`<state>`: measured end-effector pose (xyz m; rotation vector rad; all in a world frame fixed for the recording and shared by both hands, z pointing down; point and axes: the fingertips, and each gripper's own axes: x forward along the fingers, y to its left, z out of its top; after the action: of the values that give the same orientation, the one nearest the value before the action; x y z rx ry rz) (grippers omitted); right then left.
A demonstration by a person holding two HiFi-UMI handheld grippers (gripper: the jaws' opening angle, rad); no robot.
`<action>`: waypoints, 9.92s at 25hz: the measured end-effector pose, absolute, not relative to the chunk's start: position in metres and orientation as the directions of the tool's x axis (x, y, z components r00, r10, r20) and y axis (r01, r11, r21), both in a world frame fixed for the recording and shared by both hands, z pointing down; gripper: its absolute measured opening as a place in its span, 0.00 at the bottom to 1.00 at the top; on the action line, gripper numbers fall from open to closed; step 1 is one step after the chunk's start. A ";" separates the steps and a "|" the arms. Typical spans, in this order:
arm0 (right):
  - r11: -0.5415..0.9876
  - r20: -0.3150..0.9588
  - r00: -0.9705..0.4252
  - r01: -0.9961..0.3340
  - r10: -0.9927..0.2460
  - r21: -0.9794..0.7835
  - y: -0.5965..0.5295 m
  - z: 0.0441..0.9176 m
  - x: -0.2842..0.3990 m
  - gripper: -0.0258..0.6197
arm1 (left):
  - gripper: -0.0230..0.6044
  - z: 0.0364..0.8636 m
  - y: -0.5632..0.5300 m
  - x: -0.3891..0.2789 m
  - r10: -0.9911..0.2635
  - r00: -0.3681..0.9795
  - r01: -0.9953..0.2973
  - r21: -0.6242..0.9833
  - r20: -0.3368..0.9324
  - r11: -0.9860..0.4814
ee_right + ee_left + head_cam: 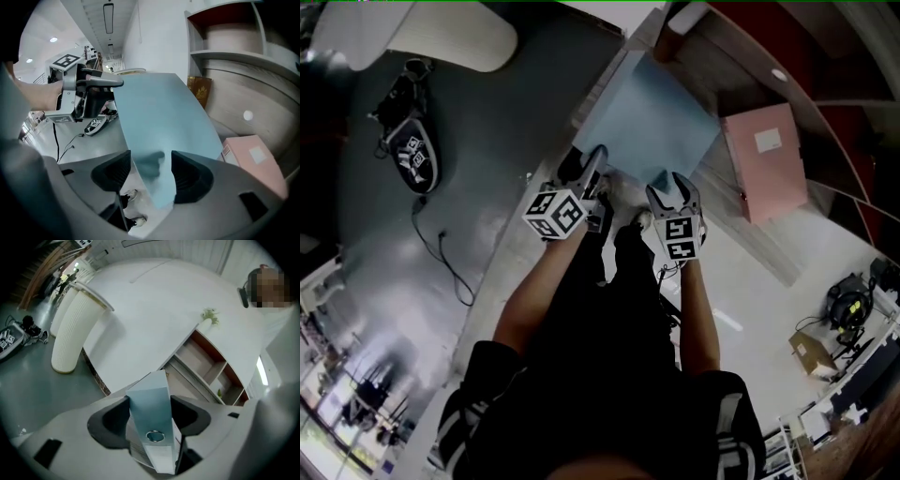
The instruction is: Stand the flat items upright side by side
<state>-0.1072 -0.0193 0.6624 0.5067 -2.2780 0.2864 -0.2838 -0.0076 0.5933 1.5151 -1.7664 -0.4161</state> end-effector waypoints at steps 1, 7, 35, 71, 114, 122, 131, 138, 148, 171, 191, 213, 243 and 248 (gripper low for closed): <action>0.891 0.726 -0.628 -0.452 -0.280 -0.048 -0.021 0.657 -0.106 0.48 | 0.49 0.586 -0.008 -0.281 -0.945 -0.009 -0.719 0.655 0.327 0.234; 0.836 0.670 -0.647 -0.543 -0.363 -0.072 -0.032 0.618 -0.095 0.48 | 0.49 0.551 -0.017 -0.265 -0.953 0.005 -0.826 0.538 0.304 0.168; 0.584 0.473 -0.539 -0.809 -0.697 -0.061 -0.069 0.492 -0.051 0.47 | 0.47 0.462 -0.068 -0.223 -0.975 0.101 -0.993 0.080 0.198 -0.087; 0.599 0.444 -0.580 -0.793 -0.683 -0.115 -0.149 0.493 0.031 0.46 | 0.48 0.487 -0.150 -0.086 -0.929 0.160 -0.985 0.113 0.333 -0.129; 0.484 0.455 -0.470 -0.870 -0.757 -0.094 -0.143 0.491 0.089 0.46 | 0.55 0.477 -0.189 -0.067 -0.920 0.253 -0.964 0.158 0.298 -0.214; 0.393 0.474 -0.386 -0.915 -0.792 -0.089 -0.097 0.498 0.088 0.46 | 0.53 0.461 -0.114 -0.079 -0.876 0.410 -0.910 0.179 0.254 -0.374; 0.272 0.506 -0.285 -0.957 -0.814 -0.102 -0.050 0.509 0.118 0.46 | 0.09 0.476 -0.065 -0.053 -0.816 0.530 -0.842 0.253 0.230 -0.476; 0.284 0.512 -0.303 -0.952 -0.804 -0.117 -0.064 0.517 0.165 0.46 | 0.07 0.485 -0.064 -0.006 -0.795 0.541 -0.838 0.252 0.274 -0.484; 0.429 0.555 -0.449 -0.886 -0.700 -0.176 -0.123 0.554 0.258 0.46 | 0.07 0.528 -0.096 0.092 -0.827 0.431 -0.891 0.313 0.360 -0.328; 0.599 0.673 -0.561 -0.772 -0.483 -0.213 -0.247 0.669 0.338 0.51 | 0.35 0.645 -0.113 0.173 -0.799 0.272 -0.918 0.394 0.536 -0.047; 0.626 0.757 -0.567 -0.729 -0.324 -0.278 -0.247 0.720 0.341 0.54 | 0.41 0.681 -0.104 0.156 -0.746 0.262 -0.928 0.371 0.612 -0.022; 0.555 0.798 -0.541 -0.762 -0.265 -0.333 -0.125 0.724 0.295 0.54 | 0.47 0.734 -0.073 0.126 -0.550 0.483 -0.865 0.470 0.682 -0.177; 0.356 0.811 -0.497 -0.851 -0.309 -0.386 0.033 0.718 0.251 0.54 | 0.47 0.733 0.041 0.077 -0.371 0.578 -0.813 0.479 0.726 -0.330; 0.352 0.799 -0.535 -0.829 -0.273 -0.435 0.053 0.720 0.252 0.53 | 0.47 0.735 0.058 0.076 -0.381 0.562 -0.826 0.480 0.734 -0.295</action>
<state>0.2519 0.0532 0.7199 0.9557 -1.9973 1.1532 0.0758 0.0582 0.7350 1.8955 -0.9790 0.6220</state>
